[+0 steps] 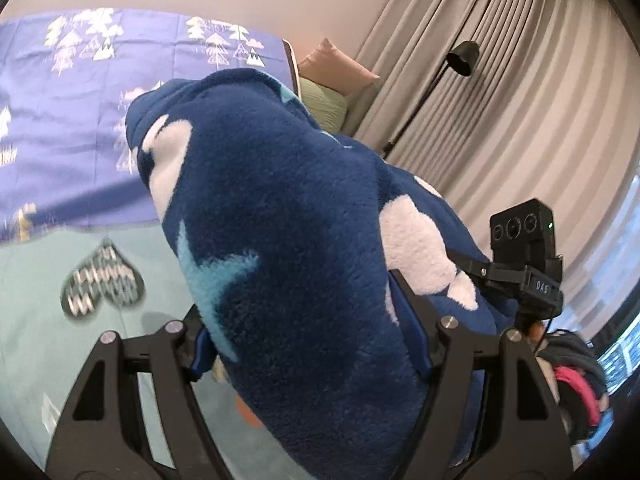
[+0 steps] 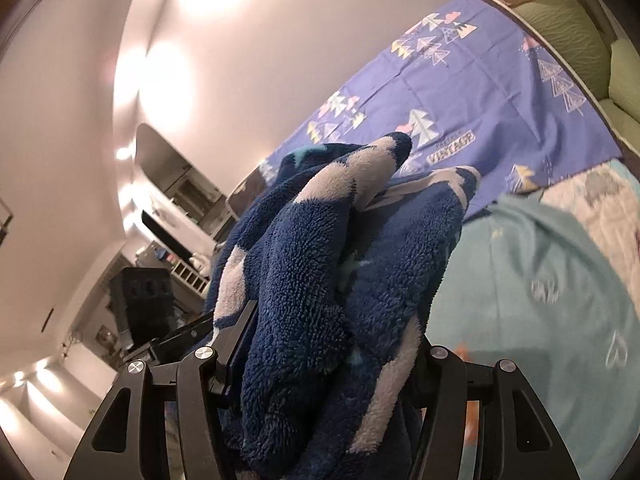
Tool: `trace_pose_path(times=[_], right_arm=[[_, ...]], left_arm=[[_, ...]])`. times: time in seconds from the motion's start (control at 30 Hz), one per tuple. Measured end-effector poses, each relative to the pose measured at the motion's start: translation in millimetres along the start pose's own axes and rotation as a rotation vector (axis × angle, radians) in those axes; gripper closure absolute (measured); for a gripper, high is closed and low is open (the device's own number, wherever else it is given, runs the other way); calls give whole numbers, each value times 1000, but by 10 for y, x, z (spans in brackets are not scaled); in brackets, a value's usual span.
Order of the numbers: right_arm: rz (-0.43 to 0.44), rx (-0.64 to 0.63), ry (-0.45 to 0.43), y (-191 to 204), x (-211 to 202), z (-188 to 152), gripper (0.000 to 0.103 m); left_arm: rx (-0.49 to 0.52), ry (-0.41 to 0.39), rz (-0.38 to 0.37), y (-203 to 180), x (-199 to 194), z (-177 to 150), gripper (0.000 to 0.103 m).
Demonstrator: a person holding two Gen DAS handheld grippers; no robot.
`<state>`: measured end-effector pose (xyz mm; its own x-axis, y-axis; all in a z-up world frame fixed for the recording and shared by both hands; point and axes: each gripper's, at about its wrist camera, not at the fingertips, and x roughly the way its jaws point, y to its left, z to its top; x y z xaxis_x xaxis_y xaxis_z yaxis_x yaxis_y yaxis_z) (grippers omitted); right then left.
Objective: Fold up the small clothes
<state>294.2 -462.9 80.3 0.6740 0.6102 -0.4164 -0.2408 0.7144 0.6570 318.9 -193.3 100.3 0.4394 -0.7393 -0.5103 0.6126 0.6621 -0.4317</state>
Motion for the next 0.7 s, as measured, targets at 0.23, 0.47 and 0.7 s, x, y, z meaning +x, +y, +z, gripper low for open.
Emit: trace_pose_path(times=[0.23,0.47,0.7], right_arm=[[43,32,24,-674,766,357,43],[-38,87,119,-1535,1678,264,42],[-46,211,122,-2130,1933,-163,24]], left_arm=[[30,-57,65,634,585,103,28],[-48,34,122,1502,1481,-89,28],[-120,52,146,1938,1820,-426,18]])
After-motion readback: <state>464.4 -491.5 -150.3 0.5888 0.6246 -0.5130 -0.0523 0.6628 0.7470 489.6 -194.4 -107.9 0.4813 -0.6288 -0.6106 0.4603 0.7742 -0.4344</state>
